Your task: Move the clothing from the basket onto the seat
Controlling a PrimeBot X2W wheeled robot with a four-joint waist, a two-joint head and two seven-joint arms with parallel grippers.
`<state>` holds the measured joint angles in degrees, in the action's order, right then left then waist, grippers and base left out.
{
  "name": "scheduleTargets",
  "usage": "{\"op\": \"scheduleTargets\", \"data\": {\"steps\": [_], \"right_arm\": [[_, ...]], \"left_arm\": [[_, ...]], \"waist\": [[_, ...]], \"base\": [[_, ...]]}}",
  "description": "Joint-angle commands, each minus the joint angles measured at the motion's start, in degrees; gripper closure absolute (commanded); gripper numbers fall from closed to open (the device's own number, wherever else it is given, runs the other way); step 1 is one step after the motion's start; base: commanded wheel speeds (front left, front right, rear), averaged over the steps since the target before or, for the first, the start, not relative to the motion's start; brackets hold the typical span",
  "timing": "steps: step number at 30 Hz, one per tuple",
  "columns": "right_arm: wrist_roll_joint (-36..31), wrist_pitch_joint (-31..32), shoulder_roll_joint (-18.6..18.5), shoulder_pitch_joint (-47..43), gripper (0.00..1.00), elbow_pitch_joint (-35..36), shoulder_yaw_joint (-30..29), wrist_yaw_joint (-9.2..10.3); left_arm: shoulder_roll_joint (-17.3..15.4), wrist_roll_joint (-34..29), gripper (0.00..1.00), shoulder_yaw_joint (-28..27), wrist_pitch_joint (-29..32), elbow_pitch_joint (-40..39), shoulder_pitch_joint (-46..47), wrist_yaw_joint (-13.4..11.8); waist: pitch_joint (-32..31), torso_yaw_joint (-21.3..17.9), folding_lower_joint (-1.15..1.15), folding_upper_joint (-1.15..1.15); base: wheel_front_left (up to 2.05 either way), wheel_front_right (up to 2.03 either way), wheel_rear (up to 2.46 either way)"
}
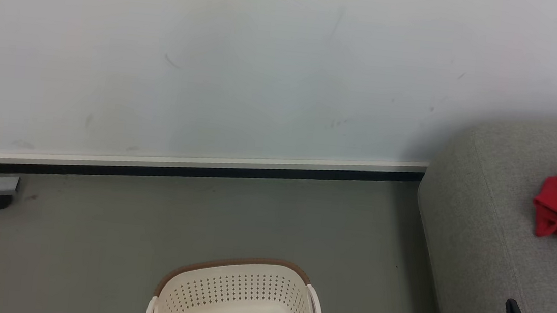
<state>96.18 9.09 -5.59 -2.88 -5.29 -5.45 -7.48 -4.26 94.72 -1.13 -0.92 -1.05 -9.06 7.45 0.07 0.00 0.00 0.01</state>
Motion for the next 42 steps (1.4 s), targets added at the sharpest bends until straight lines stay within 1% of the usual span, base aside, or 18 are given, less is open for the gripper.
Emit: {"op": "scheduleTargets", "data": {"steps": [1, 42], "right_arm": [[-0.4, 0.3, 0.1, 0.3, 1.00, -0.2, -0.1, -0.02], [-1.1, 1.0, 0.9, 0.5, 1.00, -0.3, -1.0, -0.02]], "left_arm": [[0.0, -0.1, 1.00, -0.2, 0.2, -0.1, 0.5, 0.1], [0.4, -0.6, 1.00, -0.7, 0.7, 0.0, 0.6, 0.1]], "waist": [[0.0, 0.0, 0.00, -0.01], [0.0, 0.0, 0.00, -0.01]], "base": [[0.00, 0.00, 0.00], [0.00, 0.00, 0.00]]}}
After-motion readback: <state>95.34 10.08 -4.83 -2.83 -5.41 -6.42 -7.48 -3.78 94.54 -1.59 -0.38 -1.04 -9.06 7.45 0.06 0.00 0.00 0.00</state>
